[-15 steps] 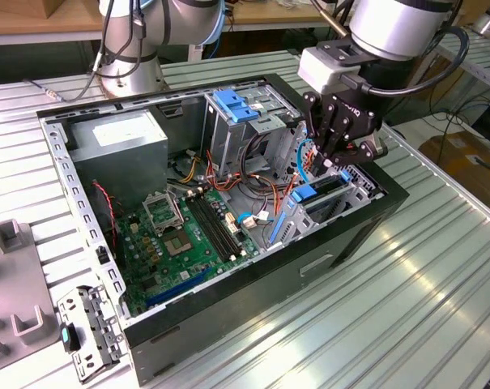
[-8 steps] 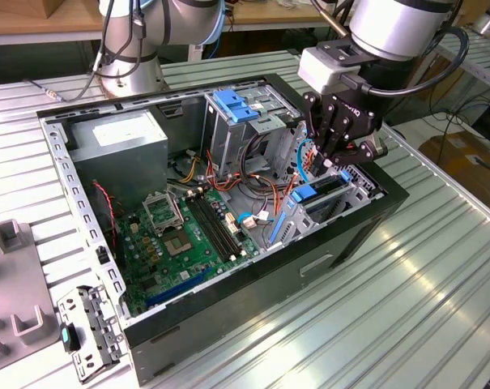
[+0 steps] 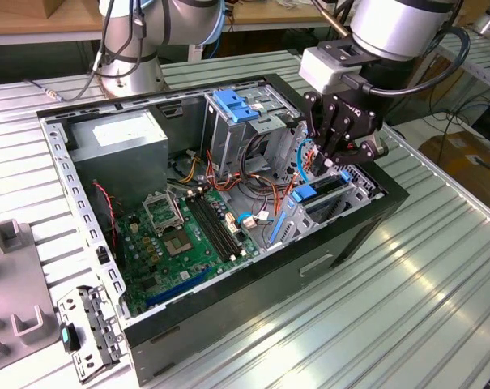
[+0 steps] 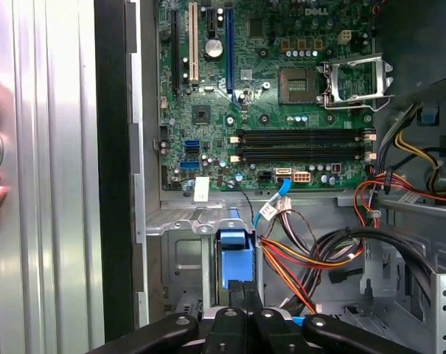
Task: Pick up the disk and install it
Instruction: 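Insert the first disk wire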
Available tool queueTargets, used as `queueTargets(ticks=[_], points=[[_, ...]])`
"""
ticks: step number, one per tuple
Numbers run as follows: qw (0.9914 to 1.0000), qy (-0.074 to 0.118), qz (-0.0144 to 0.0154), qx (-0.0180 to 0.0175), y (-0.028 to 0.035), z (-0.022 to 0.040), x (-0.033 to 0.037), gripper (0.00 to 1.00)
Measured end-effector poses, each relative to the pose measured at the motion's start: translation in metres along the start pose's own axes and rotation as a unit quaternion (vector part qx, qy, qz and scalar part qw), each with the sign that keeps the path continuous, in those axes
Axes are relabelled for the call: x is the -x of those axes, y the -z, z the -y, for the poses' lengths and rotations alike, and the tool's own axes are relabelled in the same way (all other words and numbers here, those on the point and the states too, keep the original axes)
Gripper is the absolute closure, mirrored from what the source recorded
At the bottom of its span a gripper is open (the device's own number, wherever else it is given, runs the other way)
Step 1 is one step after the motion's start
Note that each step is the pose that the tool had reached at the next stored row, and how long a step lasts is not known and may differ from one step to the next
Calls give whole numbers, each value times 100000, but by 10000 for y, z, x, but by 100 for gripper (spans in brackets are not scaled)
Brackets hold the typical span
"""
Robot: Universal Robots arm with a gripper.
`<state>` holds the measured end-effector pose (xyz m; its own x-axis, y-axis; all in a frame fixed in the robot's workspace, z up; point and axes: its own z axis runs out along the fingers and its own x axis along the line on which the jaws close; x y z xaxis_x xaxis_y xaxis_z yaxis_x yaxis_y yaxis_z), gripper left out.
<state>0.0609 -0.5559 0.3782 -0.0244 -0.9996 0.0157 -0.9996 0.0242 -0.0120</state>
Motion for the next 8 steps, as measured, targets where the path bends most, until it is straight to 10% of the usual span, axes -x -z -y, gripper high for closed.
queueTargets(ticks=[8], points=[[99984, 1756, 172, -5, -4, 250, 7, 89]])
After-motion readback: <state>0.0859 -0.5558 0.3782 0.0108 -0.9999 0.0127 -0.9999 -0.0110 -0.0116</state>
